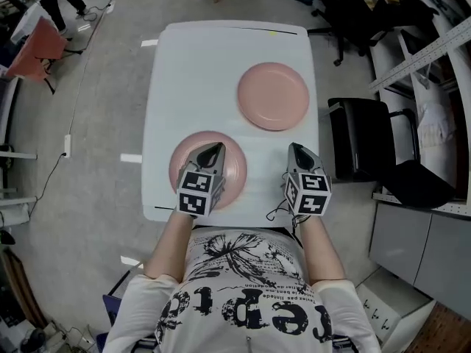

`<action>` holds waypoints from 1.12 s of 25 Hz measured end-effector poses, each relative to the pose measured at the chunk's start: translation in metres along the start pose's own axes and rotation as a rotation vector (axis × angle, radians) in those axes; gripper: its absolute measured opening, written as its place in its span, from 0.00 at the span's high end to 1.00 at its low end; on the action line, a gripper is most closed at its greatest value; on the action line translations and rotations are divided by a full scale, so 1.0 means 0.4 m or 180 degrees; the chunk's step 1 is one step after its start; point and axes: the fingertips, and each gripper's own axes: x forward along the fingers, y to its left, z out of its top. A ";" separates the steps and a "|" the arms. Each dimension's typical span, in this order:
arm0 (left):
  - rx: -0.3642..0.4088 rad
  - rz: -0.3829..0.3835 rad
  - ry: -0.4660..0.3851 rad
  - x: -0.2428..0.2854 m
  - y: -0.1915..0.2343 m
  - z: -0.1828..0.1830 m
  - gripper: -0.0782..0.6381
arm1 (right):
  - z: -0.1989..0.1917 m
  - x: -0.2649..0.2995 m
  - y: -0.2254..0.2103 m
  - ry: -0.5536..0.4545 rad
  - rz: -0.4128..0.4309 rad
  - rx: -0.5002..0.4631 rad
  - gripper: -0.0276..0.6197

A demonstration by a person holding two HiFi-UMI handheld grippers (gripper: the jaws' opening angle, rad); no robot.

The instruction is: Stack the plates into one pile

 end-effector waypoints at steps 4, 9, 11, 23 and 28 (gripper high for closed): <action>-0.0249 0.0236 -0.0091 0.080 -0.047 0.045 0.88 | 0.010 0.033 -0.129 0.0060 0.0180 -0.0117 0.95; -0.0557 0.0528 -0.0102 0.165 -0.106 0.088 0.88 | 0.025 0.079 -0.262 0.0172 0.0395 -0.0280 0.95; -0.0669 0.0613 -0.0049 0.201 -0.120 0.091 0.88 | 0.032 0.106 -0.304 0.0232 0.0438 -0.0298 0.95; -0.1132 0.0745 0.0435 0.416 0.003 0.099 0.71 | 0.108 0.312 -0.407 0.0381 0.0276 -0.0126 0.82; -0.1283 0.0764 0.0559 0.483 0.087 0.081 0.66 | 0.103 0.421 -0.412 0.0507 0.0205 -0.0064 0.74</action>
